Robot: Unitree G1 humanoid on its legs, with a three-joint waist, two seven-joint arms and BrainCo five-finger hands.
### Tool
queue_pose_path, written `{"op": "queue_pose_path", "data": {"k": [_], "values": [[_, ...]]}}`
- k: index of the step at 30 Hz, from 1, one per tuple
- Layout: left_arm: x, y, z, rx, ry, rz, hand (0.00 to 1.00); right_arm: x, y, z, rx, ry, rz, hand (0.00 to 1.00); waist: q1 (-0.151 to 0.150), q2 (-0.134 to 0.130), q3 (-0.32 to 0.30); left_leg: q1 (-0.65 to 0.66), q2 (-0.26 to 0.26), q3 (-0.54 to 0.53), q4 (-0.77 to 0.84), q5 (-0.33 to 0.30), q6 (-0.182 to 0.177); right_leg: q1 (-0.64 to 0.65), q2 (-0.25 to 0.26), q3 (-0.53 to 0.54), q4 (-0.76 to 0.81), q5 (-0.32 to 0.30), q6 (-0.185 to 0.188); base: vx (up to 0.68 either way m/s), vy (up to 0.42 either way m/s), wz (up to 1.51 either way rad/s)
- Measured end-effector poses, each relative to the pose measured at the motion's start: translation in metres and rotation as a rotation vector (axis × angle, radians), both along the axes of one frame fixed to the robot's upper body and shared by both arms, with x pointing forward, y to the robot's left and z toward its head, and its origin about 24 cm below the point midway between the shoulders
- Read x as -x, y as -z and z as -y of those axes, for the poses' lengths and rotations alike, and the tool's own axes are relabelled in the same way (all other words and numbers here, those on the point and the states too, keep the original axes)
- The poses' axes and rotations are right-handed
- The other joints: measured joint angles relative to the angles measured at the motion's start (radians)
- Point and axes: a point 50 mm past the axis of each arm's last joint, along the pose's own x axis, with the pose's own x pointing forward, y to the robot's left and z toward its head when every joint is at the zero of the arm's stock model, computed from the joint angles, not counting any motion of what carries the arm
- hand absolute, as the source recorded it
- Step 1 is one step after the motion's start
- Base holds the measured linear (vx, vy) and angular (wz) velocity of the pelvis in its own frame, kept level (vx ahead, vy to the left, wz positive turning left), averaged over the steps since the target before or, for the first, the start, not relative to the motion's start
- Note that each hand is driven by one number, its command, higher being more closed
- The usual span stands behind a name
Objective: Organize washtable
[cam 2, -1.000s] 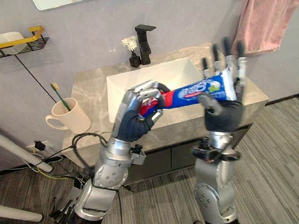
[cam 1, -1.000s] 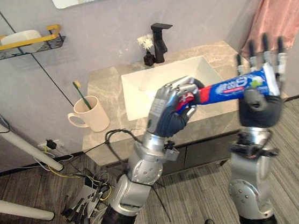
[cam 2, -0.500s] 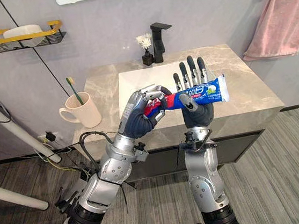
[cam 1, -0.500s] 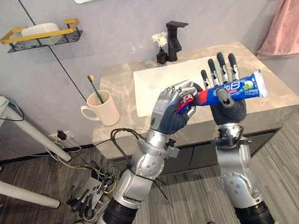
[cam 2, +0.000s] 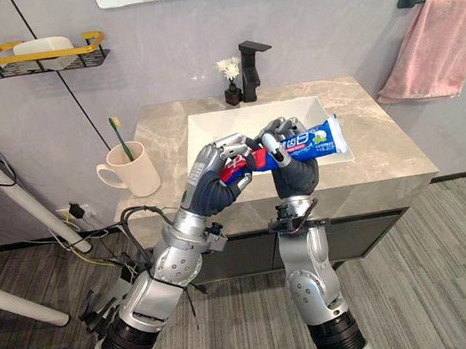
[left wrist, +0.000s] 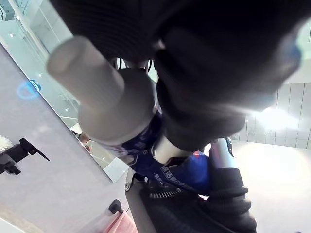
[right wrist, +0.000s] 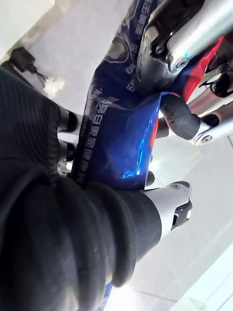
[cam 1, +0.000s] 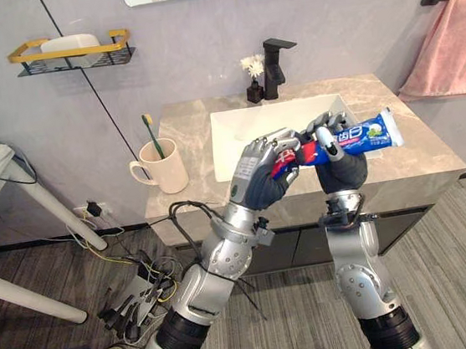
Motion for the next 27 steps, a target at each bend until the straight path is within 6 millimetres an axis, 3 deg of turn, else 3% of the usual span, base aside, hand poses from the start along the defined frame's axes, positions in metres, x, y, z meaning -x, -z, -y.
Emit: {"op": "queue_pose_path", "data": {"k": [9,10,21,27], "values": [[-0.001,0.002,0.002,0.012,-0.001,-0.009,1.0,0.0,-0.001,-0.001,0.031,0.047,-0.002,1.0,0.001,-0.011,-0.007,0.001,0.0,0.001,0.002,0.001,0.001,0.001,0.0,0.001,0.0,0.002,-0.001,0.0,0.0,0.0],[-0.001,0.003,0.002,0.021,-0.002,-0.011,0.0,0.001,-0.002,-0.001,0.041,0.064,-0.003,1.0,0.001,-0.011,-0.007,0.002,0.0,0.002,0.002,0.001,0.001,0.002,0.0,0.001,0.0,0.002,-0.001,0.0,0.0,0.0],[-0.004,0.005,0.003,0.056,-0.024,-0.023,0.0,-0.004,-0.019,0.006,0.202,0.272,0.05,1.0,0.002,-0.011,-0.008,0.018,0.0,0.005,-0.017,0.011,0.0,0.006,0.001,0.007,0.0,0.004,-0.002,0.0,0.0,-0.02],[-0.015,-0.001,-0.019,0.131,-0.154,-0.004,0.0,-0.01,-0.036,0.027,0.246,0.457,0.1,1.0,0.002,-0.01,-0.009,0.021,0.0,0.004,-0.026,0.017,-0.001,0.007,0.001,0.002,0.0,0.004,-0.002,0.0,0.0,0.01]]}}
